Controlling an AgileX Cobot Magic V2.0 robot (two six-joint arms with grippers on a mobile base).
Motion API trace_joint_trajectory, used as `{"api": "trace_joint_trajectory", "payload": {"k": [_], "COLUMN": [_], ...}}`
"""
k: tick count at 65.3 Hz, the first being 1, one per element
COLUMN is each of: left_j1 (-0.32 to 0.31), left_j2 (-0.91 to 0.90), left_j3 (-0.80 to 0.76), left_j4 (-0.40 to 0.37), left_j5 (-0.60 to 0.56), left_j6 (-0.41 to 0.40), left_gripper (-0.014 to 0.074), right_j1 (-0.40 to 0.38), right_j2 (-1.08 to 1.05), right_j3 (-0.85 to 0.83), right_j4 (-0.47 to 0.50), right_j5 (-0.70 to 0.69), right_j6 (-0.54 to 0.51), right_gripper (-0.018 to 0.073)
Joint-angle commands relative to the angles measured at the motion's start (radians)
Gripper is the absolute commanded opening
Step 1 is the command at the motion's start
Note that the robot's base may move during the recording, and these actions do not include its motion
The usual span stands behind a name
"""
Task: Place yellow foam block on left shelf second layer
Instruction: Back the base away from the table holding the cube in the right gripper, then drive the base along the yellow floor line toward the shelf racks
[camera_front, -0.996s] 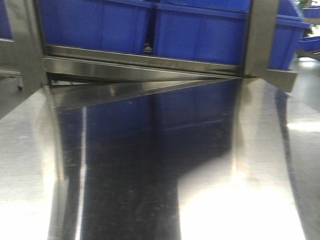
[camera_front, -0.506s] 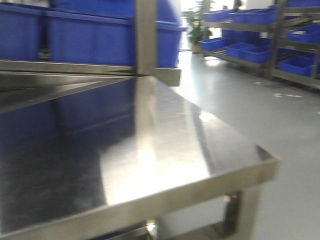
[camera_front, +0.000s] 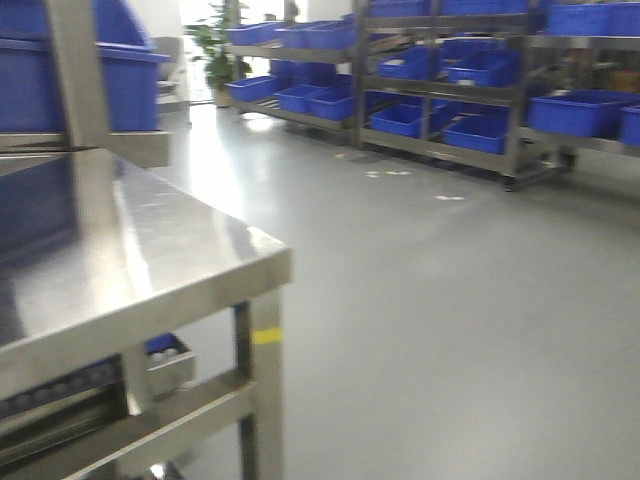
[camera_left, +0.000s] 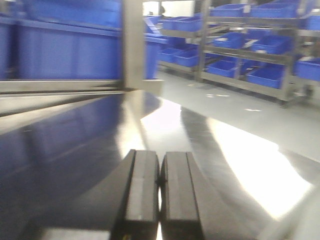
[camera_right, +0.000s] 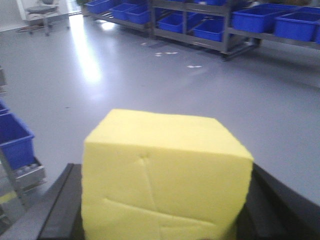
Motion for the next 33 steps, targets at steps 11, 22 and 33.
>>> {"api": "trace_joint_trajectory", "payload": {"k": [11, 22, 33], "left_j1": [-0.003, -0.003, -0.003], "left_j2": [0.008, 0.008, 0.008], "left_j3": [0.026, 0.026, 0.026], "left_j4": [-0.002, -0.002, -0.002], "left_j5": [-0.082, -0.088, -0.088], "left_j6": [-0.004, -0.004, -0.004], "left_gripper": [0.0136, 0.0136, 0.0136], "right_j1": [-0.004, -0.004, -0.004], "right_j2": [0.014, 0.014, 0.014], "right_j3": [-0.026, -0.026, -0.026], "right_j4": [-0.021, -0.021, -0.021], "right_j5": [-0.083, -0.083, -0.083], "right_j6": [-0.009, -0.009, -0.009], "right_gripper": [0.0257, 0.0257, 0.0257]}}
